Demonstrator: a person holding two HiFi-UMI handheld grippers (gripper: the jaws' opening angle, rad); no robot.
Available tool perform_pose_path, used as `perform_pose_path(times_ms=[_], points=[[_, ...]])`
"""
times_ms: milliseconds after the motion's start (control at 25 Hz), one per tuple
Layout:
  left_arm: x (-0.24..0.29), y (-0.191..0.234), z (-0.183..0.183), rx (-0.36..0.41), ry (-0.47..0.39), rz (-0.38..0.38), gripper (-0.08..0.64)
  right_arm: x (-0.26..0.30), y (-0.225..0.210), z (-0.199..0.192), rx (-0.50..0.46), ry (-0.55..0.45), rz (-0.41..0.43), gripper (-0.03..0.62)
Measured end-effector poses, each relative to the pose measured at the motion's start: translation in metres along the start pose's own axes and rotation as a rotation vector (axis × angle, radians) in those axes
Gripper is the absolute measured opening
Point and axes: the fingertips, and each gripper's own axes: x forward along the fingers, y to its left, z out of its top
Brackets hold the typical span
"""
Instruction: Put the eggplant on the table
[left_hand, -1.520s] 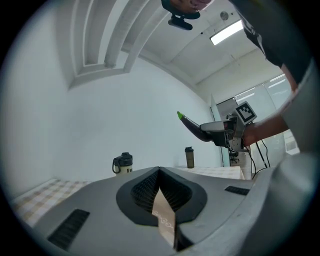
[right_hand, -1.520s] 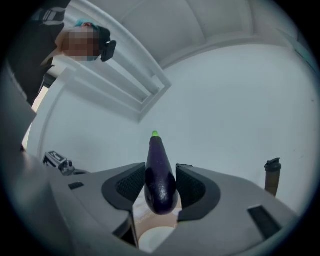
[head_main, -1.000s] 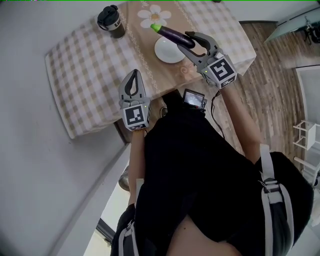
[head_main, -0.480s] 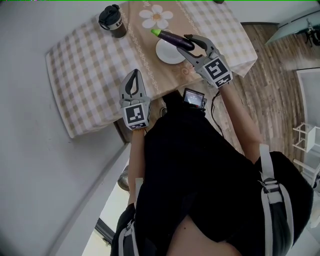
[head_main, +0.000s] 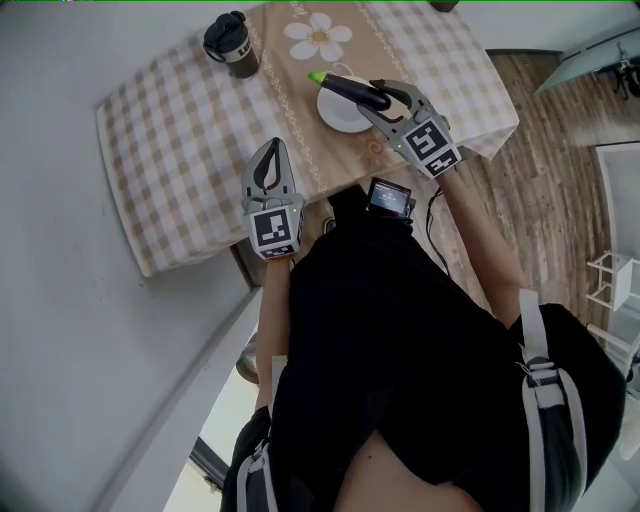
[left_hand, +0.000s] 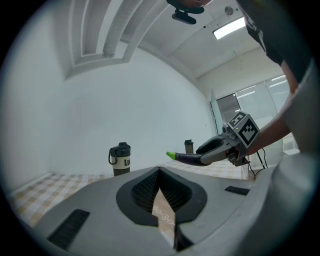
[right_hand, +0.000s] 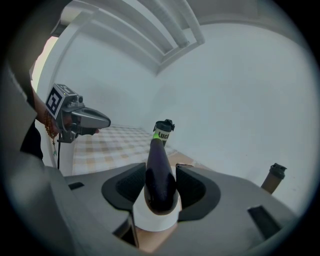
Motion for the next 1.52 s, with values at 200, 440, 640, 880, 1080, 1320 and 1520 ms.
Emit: perform_pose_path(times_ms=[200,440,640,880,1080,1320,1520], points=[[0.001,0.004,-0.006,-0.017,0.013,0.002,0.009,0.01,0.001,-0.017,0.022,0.027,0.001,0.196],[0.004,0.007,-0.008,-0.036,0.014,-0.001,0.009,0.02,0.002,-0.033,0.033,0.069,0.014,0.196],[0.005,0.009,-0.01,-0.037,0.017,-0.003,0.009,0.026,0.004,-0.046,0.048,0.095,0.019,0.196],[0.004,0.014,-0.013,-0.054,0.022,0.003,0.009,0.035,0.005,-0.057,0.066,0.118,0.028,0.196],[0.002,0.016,-0.014,-0.068,0.023,0.006,0.009,0.042,0.008,-0.065,0.07,0.139,0.041,0.196],[0.001,0.013,-0.016,-0.076,0.032,-0.001,0.009,0.049,0.006,-0.082,0.12,0.17,0.048,0.196],[-0.001,0.016,-0.018,-0.076,0.034,0.008,0.009,0.054,0.004,-0.091,0.133,0.186,0.051,0.196]])
